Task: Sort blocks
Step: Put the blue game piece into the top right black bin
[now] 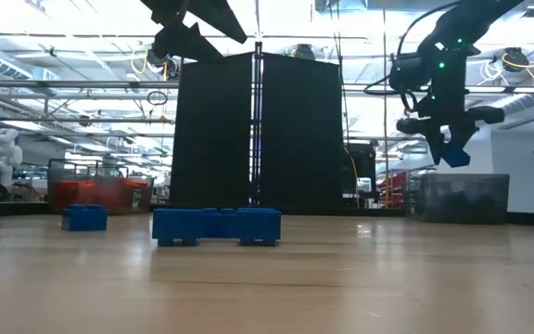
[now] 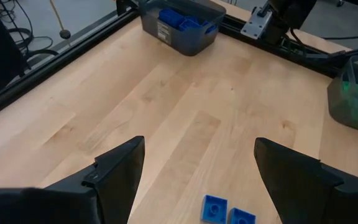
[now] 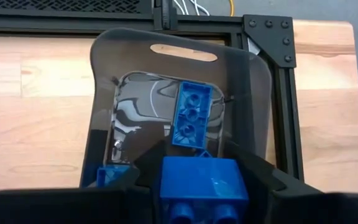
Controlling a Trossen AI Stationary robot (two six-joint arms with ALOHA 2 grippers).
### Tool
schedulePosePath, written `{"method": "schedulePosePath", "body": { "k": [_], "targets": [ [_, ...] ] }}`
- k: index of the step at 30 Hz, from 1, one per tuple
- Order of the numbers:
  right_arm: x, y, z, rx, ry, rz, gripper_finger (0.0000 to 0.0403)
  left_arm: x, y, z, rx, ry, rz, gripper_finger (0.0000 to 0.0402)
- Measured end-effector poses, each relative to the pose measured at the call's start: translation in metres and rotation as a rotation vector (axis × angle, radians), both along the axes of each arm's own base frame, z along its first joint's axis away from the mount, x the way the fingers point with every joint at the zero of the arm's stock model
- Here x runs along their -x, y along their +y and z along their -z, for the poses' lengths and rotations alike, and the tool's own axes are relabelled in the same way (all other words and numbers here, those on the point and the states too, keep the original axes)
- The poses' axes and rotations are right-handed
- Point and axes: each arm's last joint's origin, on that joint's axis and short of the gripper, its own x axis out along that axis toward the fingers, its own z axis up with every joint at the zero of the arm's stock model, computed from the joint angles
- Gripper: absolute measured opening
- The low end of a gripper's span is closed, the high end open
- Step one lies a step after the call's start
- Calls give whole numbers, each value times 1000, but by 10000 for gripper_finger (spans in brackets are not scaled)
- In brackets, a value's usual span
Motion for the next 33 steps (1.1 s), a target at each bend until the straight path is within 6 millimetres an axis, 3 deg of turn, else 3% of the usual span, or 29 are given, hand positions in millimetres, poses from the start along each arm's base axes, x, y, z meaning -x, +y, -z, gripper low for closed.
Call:
{"method": "schedulePosePath", "body": {
  "k": [3, 11, 15, 19, 24, 28, 33],
  "targets": [
    [0, 0, 0, 4, -3, 0, 126, 0, 0, 0, 0, 0, 0, 306],
    [-3, -2, -1, -2, -62, -12, 297, 0, 0, 0, -3, 2, 2, 306],
    [-10, -3, -7, -33, -147, -117, 316, 3, -4, 4, -33, 75, 99, 306],
    [-28, 0, -35, -23, -260, -351, 306, 13, -13, 14, 14, 212, 187, 306],
    [-51, 18, -89, 77, -423, -621, 290, 37, -38, 41, 19, 433, 266, 306],
    [-64, 34, -129, 175, -519, -752, 286, 56, -53, 70, -43, 530, 331, 306],
    [-72, 48, -159, 269, -586, -841, 286, 73, -52, 102, -92, 638, 367, 306]
  ]
}}
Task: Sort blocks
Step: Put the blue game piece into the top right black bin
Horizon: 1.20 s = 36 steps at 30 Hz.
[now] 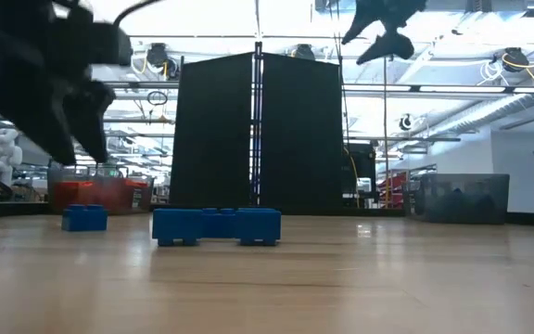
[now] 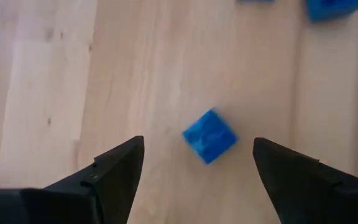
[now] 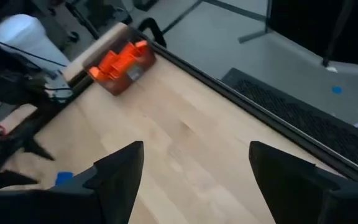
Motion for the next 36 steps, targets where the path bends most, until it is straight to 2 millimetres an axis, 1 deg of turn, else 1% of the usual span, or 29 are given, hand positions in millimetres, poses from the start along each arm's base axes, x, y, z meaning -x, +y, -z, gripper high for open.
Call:
{"method": "schedulePosePath", "body": {
  "k": [3, 7, 11, 18, 21, 28, 33, 36],
  "targets": [
    [-4, 4, -3, 12, -20, -21, 286, 4, 3, 11, -20, 19, 17, 306],
    [-6, 7, -2, 10, -14, -34, 286, 4, 3, 24, 12, -49, 11, 306],
    [-10, 9, 1, -3, 5, -46, 286, 3, 5, 34, 79, -126, -76, 306],
    [-11, 9, 2, -10, 5, -41, 286, 11, 13, 48, 127, -117, -249, 306],
    [-11, 9, 2, -8, 4, -44, 286, 12, 14, 50, 152, -126, -314, 306],
    [-11, 9, 1, -7, 4, -42, 286, 8, 13, 48, 197, -181, -366, 306],
    [-11, 9, 2, -8, 5, -42, 286, 9, 11, 52, 198, -165, -383, 306],
    [-11, 9, 2, -8, 5, -43, 286, 9, 7, 57, 186, -144, -371, 306]
  ]
}}
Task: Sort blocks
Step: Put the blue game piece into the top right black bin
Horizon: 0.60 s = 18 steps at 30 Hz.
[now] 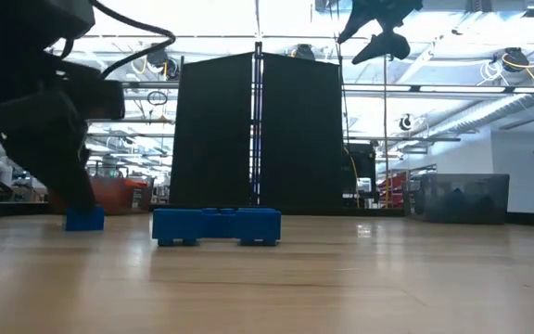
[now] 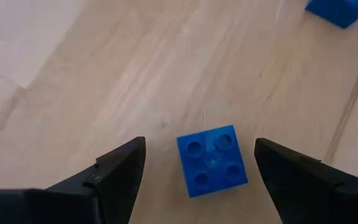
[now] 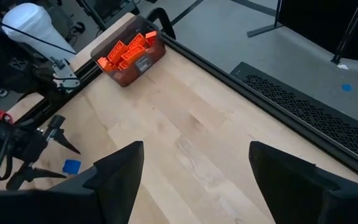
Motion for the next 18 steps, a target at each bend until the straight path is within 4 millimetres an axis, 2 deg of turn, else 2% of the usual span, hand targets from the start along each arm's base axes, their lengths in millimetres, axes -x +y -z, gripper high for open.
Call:
{"method": "schedulePosePath", "body": {
  "k": [7, 10, 13, 18],
  "targets": [
    [0, 0, 0, -1, 0, -1, 286, -2, -6, 18, -27, 61, -30, 305],
    [0, 0, 0, -2, 1, -2, 286, -3, -6, 22, -34, 80, -36, 285],
    [0, 0, 0, -4, 1, -1, 286, -3, -7, 23, -29, 83, -34, 238],
    [1, 1, 1, -12, 14, -1, 286, -3, -6, 24, -16, 85, -51, 129]
  ]
}}
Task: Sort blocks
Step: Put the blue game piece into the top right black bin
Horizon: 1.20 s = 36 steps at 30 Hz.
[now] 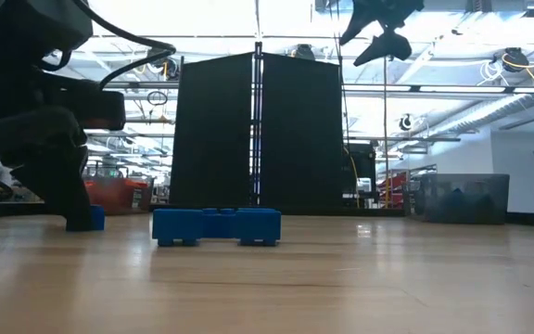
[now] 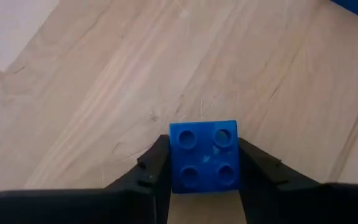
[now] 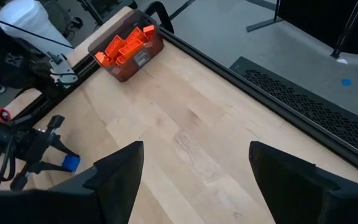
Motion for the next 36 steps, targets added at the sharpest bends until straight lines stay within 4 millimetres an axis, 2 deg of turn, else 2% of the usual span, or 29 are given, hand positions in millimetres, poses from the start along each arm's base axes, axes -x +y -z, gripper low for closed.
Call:
{"method": "schedulePosePath", "body": {
  "k": [4, 8, 15, 21, 27, 32, 36],
  "targets": [
    [-1, 3, 1, 0, 13, -15, 286, -3, -2, -4, 6, -5, 2, 127],
    [-4, 10, 1, 29, 23, -75, 286, -13, -5, -18, 20, -44, 10, 127],
    [-17, 32, -5, 144, -7, -288, 286, -47, -9, -81, 75, -275, 20, 127],
    [-27, 69, -20, 286, -135, -540, 286, -66, -6, -158, 63, -508, 103, 127],
    [-35, 111, -32, 427, -246, -705, 286, -72, -1, -233, 50, -756, 182, 127],
    [-43, 151, -33, 697, -226, -799, 286, -75, 2, -268, 139, -896, 269, 127],
    [-51, 182, -30, 943, -182, -859, 286, -76, 4, -277, 188, -943, 304, 127]
  ]
}}
